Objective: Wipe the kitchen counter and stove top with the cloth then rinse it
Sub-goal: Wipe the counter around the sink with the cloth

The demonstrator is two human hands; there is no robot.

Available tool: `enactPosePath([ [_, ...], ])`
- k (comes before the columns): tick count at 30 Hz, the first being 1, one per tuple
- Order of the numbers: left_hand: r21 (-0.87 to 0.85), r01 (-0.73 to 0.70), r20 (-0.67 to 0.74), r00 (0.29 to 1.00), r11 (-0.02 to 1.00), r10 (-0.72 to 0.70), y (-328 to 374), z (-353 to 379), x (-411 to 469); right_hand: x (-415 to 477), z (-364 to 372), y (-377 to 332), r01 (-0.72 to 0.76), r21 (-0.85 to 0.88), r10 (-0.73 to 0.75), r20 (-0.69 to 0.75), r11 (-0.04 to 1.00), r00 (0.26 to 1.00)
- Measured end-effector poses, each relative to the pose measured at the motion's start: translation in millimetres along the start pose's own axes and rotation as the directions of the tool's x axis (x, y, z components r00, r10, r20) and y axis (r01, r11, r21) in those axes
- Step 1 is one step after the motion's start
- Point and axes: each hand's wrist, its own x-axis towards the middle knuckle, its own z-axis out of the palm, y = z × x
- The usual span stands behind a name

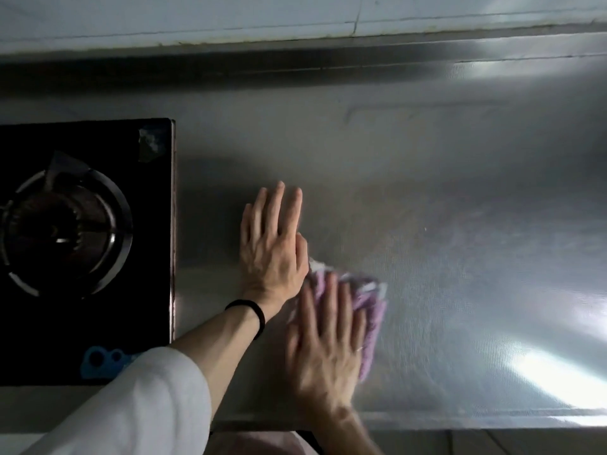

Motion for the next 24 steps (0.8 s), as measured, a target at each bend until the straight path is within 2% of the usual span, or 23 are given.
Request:
enactPosePath([
  [4, 0.011, 0.012, -0.012, 1.000, 1.000, -0.012, 2, -5, 1, -18, 9, -19, -0.046, 0.017, 0.046, 0.010, 0.999, 0.999],
  [7, 0.033, 0.005, -0.007, 1.000, 0.999, -0.005, 3, -7, 0, -17, 0, 8, 0.016, 0.001, -0.016, 0.026, 1.000, 1.000],
  [13, 0.045, 0.013, -0.023, 1.000, 0.999, -0.012, 4, -5, 0, -26, -14, 97, -0.105, -0.039, 0.103, -0.057, 0.994, 0.993],
  [17, 0.043, 0.019, -0.006, 1.000, 0.999, -0.019, 4, -4, 0, -18, -15, 104, -0.110, -0.032, 0.108, -0.062, 0.993, 0.992],
  [20, 0.044, 0.017, -0.007, 1.000, 0.999, -0.017, 4, -5, 0, 28, -22, 98, 0.002, -0.029, -0.004, -0.069, 1.000, 0.998],
  [24, 0.051, 0.020, 0.015, 1.000, 0.998, -0.021, 5, -9, 0, 146, -42, 77, 0.112, -0.042, -0.115, -0.076, 0.993, 0.990],
])
